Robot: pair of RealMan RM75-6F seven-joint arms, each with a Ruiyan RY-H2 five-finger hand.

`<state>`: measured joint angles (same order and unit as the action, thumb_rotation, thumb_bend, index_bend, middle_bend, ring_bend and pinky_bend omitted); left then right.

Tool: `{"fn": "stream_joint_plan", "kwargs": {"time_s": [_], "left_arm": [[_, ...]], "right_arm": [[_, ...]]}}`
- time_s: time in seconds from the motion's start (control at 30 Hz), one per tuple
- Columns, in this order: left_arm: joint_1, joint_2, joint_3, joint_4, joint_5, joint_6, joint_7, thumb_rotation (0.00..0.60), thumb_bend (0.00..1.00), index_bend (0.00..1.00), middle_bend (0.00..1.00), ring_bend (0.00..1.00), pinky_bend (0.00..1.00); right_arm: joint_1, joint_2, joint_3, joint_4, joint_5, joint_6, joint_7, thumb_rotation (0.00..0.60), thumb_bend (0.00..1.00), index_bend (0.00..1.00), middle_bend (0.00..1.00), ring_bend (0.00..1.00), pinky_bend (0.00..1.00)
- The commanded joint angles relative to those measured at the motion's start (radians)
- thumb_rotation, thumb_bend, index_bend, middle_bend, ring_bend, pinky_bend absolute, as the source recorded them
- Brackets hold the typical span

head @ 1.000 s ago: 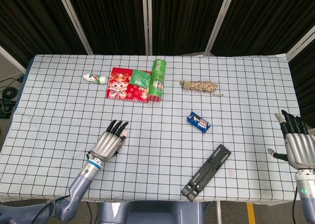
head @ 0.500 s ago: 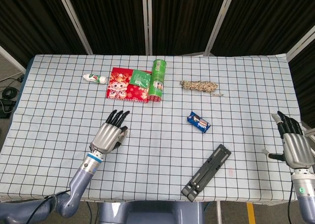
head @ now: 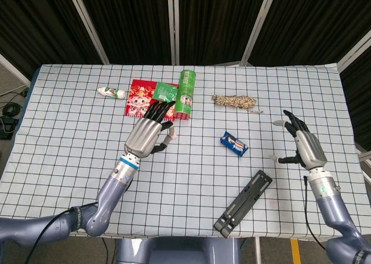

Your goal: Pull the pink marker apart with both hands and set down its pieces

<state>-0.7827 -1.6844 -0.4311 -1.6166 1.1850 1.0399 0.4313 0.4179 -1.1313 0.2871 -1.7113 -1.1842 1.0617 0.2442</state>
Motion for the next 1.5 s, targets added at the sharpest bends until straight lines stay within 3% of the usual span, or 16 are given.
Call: {"fn": "stream_joint_plan", "kwargs": {"time_s": [0.03, 0.3, 0.47, 0.83, 1.17, 1.5], "left_arm": [[-0.056, -0.011, -0.05, -0.021, -0.078, -0.024, 0.027, 0.6, 0.57, 0.87, 0.0, 0.0, 0.0], [-0.17, -0.081, -0.136, 0.002, -0.271, 0.0, 0.059, 0.6, 0.57, 0.87, 0.0, 0.0, 0.0], [-0.223, -0.115, -0.154, 0.037, -0.349, 0.016, 0.066, 0.6, 0.57, 0.87, 0.0, 0.0, 0.0], [-0.271, -0.146, -0.155, 0.079, -0.402, 0.034, 0.023, 0.6, 0.57, 0.87, 0.0, 0.0, 0.0], [-0.291, -0.158, -0.189, 0.076, -0.476, 0.024, -0.046, 0.6, 0.57, 0.87, 0.0, 0.0, 0.0], [-0.325, -0.198, -0.192, 0.103, -0.473, 0.063, -0.102, 0.6, 0.57, 0.87, 0.0, 0.0, 0.0]], "right_arm": [[0.052, -0.068, 0.049, -0.025, 0.097, -0.024, -0.019, 0.6, 0.0, 0.32, 0.02, 0.0, 0.0], [0.127, -0.209, 0.088, -0.021, 0.234, -0.019, -0.066, 0.6, 0.0, 0.38, 0.04, 0.0, 0.0], [0.159, -0.286, 0.096, 0.004, 0.261, 0.01, -0.107, 0.6, 0.0, 0.42, 0.07, 0.0, 0.0], [0.199, -0.361, 0.108, 0.034, 0.281, 0.033, -0.157, 0.6, 0.0, 0.46, 0.09, 0.0, 0.0], [0.22, -0.408, 0.11, 0.059, 0.303, 0.039, -0.186, 0.6, 0.0, 0.48, 0.09, 0.0, 0.0], [0.233, -0.431, 0.126, 0.056, 0.329, 0.052, -0.219, 0.6, 0.03, 0.53, 0.09, 0.0, 0.0]]}}
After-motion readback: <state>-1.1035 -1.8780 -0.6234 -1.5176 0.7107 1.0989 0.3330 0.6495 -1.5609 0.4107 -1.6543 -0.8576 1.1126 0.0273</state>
